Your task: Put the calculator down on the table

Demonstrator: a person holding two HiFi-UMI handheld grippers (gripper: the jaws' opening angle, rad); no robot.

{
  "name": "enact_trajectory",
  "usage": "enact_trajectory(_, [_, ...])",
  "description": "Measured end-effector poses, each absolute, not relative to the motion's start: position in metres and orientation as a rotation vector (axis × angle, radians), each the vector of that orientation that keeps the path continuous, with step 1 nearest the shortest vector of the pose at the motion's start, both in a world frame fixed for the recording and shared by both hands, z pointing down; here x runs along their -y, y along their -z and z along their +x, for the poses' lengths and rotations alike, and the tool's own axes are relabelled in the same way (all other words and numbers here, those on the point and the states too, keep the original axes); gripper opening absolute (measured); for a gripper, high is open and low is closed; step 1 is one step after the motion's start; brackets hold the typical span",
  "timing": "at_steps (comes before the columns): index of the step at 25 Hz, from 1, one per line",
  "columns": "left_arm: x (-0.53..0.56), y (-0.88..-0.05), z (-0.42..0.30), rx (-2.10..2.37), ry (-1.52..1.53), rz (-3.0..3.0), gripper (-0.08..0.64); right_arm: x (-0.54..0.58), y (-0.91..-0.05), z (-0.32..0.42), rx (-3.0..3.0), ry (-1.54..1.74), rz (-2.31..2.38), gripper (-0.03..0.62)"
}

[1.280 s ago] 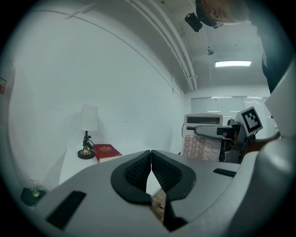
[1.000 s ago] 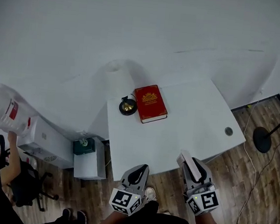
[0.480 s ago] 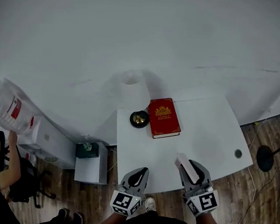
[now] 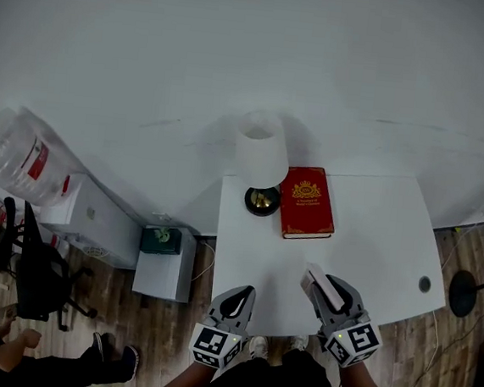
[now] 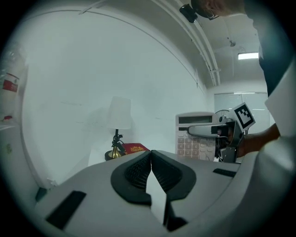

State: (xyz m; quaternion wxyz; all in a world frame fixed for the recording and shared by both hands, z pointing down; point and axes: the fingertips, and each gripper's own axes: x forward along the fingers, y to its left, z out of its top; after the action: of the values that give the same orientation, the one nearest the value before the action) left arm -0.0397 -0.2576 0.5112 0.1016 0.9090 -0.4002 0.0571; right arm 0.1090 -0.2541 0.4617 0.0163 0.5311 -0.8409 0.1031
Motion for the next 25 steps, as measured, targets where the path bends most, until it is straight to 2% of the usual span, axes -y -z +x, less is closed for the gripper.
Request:
enact_trajectory(10, [0.273,-0.526,-0.023,1.281,-0.198,2.608,0.021,0.290,-0.529,0.121,2.557,-0.584,1.458,0.143])
enact_trajectory(19, [0.285,-0.546,-0.014,1.325,-0.219,2.532,0.021,0.294,-0.607,0.112,2.459,-1.032,1.104,0.144])
enact_trajectory(25, [0.289,-0.557,-0.016,1.364,-0.243,2.493,0.021,0.289,-0.651,0.104,2.340,-1.197,0.951,0.144])
